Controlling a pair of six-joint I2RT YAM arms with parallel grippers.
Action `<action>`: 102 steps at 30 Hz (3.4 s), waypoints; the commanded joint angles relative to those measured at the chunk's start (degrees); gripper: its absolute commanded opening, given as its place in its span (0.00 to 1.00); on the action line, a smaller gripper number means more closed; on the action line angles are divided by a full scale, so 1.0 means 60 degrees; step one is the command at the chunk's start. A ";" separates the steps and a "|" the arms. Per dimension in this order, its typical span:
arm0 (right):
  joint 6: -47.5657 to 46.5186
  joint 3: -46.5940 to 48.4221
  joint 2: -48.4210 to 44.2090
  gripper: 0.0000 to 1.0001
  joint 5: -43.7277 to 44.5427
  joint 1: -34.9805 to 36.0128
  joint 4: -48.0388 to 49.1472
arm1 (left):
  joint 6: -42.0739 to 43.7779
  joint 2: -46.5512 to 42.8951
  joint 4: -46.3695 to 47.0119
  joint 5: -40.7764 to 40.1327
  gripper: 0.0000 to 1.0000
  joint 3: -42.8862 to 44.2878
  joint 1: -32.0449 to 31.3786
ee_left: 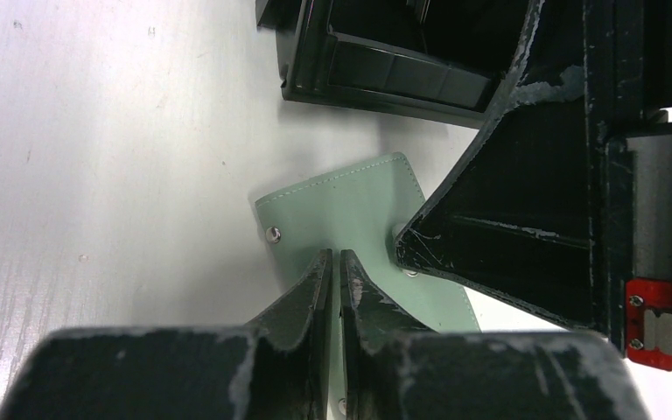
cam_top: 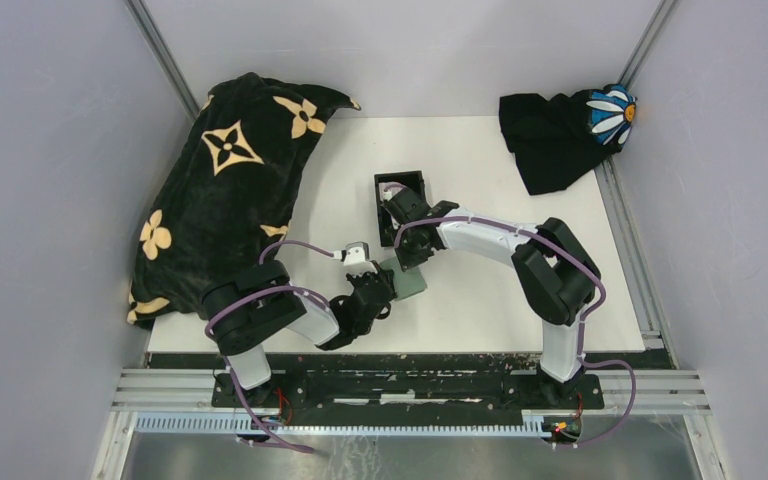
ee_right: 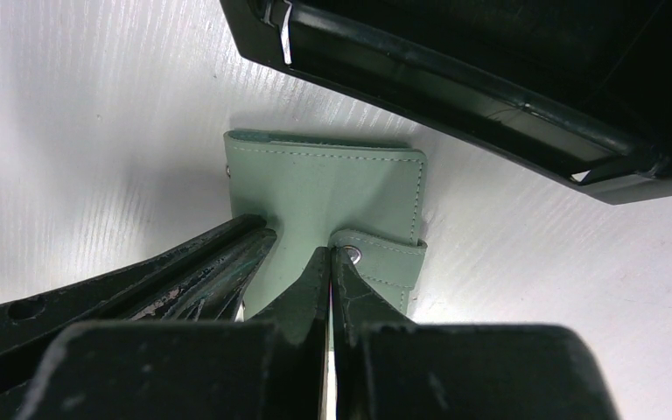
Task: Put the credit cards into the card holder
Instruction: Close the card holder at the center of the board.
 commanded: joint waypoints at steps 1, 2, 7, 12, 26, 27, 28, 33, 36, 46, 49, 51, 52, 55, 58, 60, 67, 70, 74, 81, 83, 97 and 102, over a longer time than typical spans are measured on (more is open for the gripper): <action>-0.0002 -0.0173 -0.0349 0.02 -0.0003 -0.0051 0.0216 | -0.0148 0.0164 -0.0166 0.0098 0.13 0.0182 -0.0015; 0.0000 -0.0218 -0.0375 0.02 -0.0003 -0.0051 0.0233 | -0.0135 0.0159 -0.0183 0.0093 0.13 0.0188 -0.0005; 0.0006 -0.0431 -0.0682 0.02 0.0113 -0.0065 0.0304 | -0.0112 0.0188 -0.0284 0.0071 0.12 0.0258 -0.0017; -0.0030 -0.0450 -0.0900 0.02 0.0158 -0.0087 0.0271 | -0.0144 0.0212 -0.0302 0.0077 0.12 0.0259 -0.0006; 0.0009 -0.0641 -0.0887 0.01 0.0035 -0.0087 0.0295 | -0.0119 0.0154 -0.0362 0.0051 0.11 0.0288 -0.0012; 0.0020 -0.0661 -0.0883 0.01 0.0021 -0.0094 0.0309 | -0.0108 0.0153 -0.0357 0.0048 0.11 0.0293 -0.0010; 0.0014 -0.0647 -0.0859 0.01 -0.0011 -0.0091 0.0310 | -0.0104 0.0154 -0.0360 0.0048 0.11 0.0304 -0.0012; 0.0043 -0.0663 -0.0751 0.01 -0.0125 -0.0091 0.0360 | -0.0089 0.0194 -0.0375 0.0062 0.11 0.0338 -0.0008; 0.0065 -0.0715 -0.0729 0.01 -0.0161 -0.0095 0.0411 | -0.0075 0.0196 -0.0376 0.0060 0.11 0.0349 -0.0013; 0.0085 -0.0704 -0.0507 0.01 -0.0305 -0.0088 0.0529 | -0.0075 0.0291 -0.0378 0.0106 0.11 0.0430 -0.0009; 0.0121 -0.0702 -0.0501 0.01 -0.0354 -0.0090 0.0558 | -0.0074 0.0334 -0.0372 0.0107 0.11 0.0436 0.0003; 0.0116 -0.0688 -0.0487 0.01 -0.0389 -0.0086 0.0562 | -0.0075 0.0344 -0.0376 0.0121 0.11 0.0452 -0.0014; 0.0127 -0.0700 -0.0474 0.01 -0.0408 -0.0094 0.0560 | -0.0075 0.0343 -0.0376 0.0121 0.11 0.0462 -0.0005; 0.0173 -0.0696 -0.0463 0.01 -0.0456 -0.0093 0.0590 | -0.0067 0.0357 -0.0376 0.0120 0.11 0.0487 -0.0012; 0.0174 -0.0707 -0.0458 0.01 -0.0457 -0.0094 0.0593 | -0.0075 0.0359 -0.0377 0.0128 0.11 0.0482 -0.0004; 0.0189 -0.0702 -0.0445 0.01 -0.0481 -0.0088 0.0589 | -0.0088 0.0369 -0.0376 0.0132 0.11 0.0492 -0.0004; 0.0221 -0.0813 -0.0399 0.01 -0.0416 -0.0106 0.0706 | -0.0116 0.0343 -0.0376 0.0136 0.10 0.0449 -0.0030; 0.0267 -0.0865 -0.0392 0.01 -0.0399 -0.0161 0.0781 | -0.0169 0.0383 -0.0376 0.0136 0.10 0.0430 -0.0025; 0.0347 -0.0987 -0.0380 0.01 -0.0569 -0.0398 0.0974 | -0.0270 0.0455 -0.0383 0.0136 0.10 0.0400 -0.0059; 0.0477 -0.1256 -0.0284 0.01 -0.0981 -0.0892 0.1292 | -0.0403 0.0583 -0.0511 0.0106 0.10 0.0451 -0.0107; 0.0543 -0.1388 -0.0282 0.01 -0.1116 -0.1054 0.1412 | -0.0438 0.0634 -0.0570 0.0092 0.10 0.0487 -0.0127; 0.1526 -0.2593 -0.0075 0.01 -0.3076 -0.2441 0.2960 | -0.0526 0.0929 -0.1239 0.0031 0.08 0.0997 -0.0165; 0.2034 -0.2867 0.0224 0.01 -0.3749 -0.2884 0.3515 | -0.0567 0.0951 -0.1429 0.0019 0.08 0.1068 -0.0165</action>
